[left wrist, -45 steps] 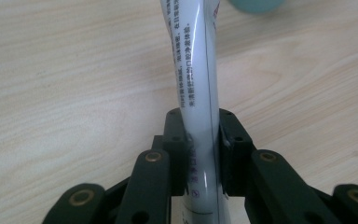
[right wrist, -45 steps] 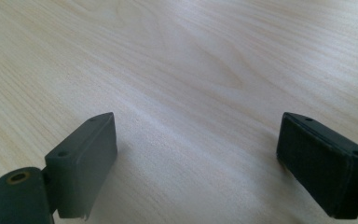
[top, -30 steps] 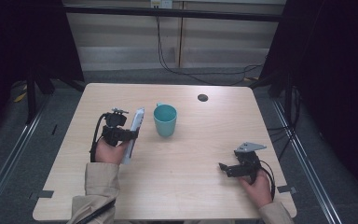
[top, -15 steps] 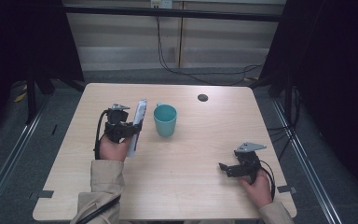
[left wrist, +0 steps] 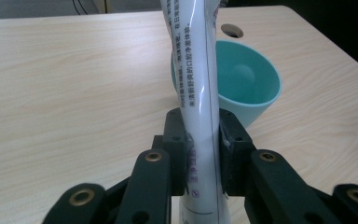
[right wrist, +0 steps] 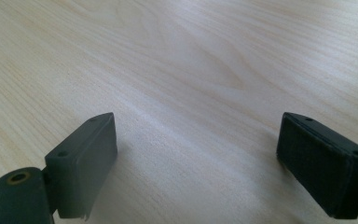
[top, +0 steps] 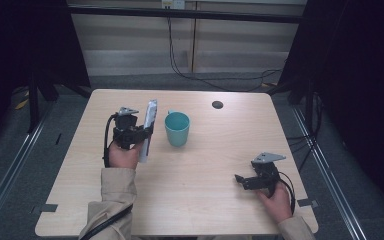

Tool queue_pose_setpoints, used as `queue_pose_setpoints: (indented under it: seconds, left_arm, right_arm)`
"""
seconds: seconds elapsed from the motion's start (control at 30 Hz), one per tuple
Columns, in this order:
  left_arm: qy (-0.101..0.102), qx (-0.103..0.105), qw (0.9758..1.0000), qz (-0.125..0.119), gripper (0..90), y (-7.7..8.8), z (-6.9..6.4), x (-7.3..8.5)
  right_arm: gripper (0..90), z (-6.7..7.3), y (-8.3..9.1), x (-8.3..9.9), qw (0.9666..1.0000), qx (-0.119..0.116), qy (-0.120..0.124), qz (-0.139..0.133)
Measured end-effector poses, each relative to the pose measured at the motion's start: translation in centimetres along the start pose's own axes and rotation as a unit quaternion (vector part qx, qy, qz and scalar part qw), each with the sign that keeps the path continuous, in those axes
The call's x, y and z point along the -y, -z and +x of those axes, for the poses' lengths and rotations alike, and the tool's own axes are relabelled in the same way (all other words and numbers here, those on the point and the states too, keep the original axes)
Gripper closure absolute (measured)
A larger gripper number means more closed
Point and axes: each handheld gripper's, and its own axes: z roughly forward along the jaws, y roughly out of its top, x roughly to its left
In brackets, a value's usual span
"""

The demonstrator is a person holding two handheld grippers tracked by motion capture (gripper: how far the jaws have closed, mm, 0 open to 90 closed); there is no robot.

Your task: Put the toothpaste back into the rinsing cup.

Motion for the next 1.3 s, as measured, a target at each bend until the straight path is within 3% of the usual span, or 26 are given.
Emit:
queue_pose_setpoints:
  seconds: [0.33, 0.67, 0.87, 1.3]
  left_arm:
    - [0.008, 0.004, 0.9996, -0.027, 76.5, 0.4, 0.1, -0.9]
    - [-0.004, 0.005, 0.9986, -0.052, 76.5, 0.2, -0.5, -2.3]
    - [0.004, 0.015, 0.9971, -0.075, 76.4, -0.1, -0.8, -3.0]
    - [-0.004, 0.02, 0.9941, -0.106, 76.3, -1.3, -1.8, -4.3]
  right_arm:
    - [11.5, 0.0, 0.0, 0.0, 1.0, 0.0, 0.0, 0.0]
    - [11.5, 0.0, 0.0, 0.0, 1.0, 0.0, 0.0, 0.0]
    - [11.5, 0.0, 0.0, 0.0, 1.0, 0.0, 0.0, 0.0]
    - [11.5, 0.0, 0.0, 0.0, 1.0, 0.0, 0.0, 0.0]
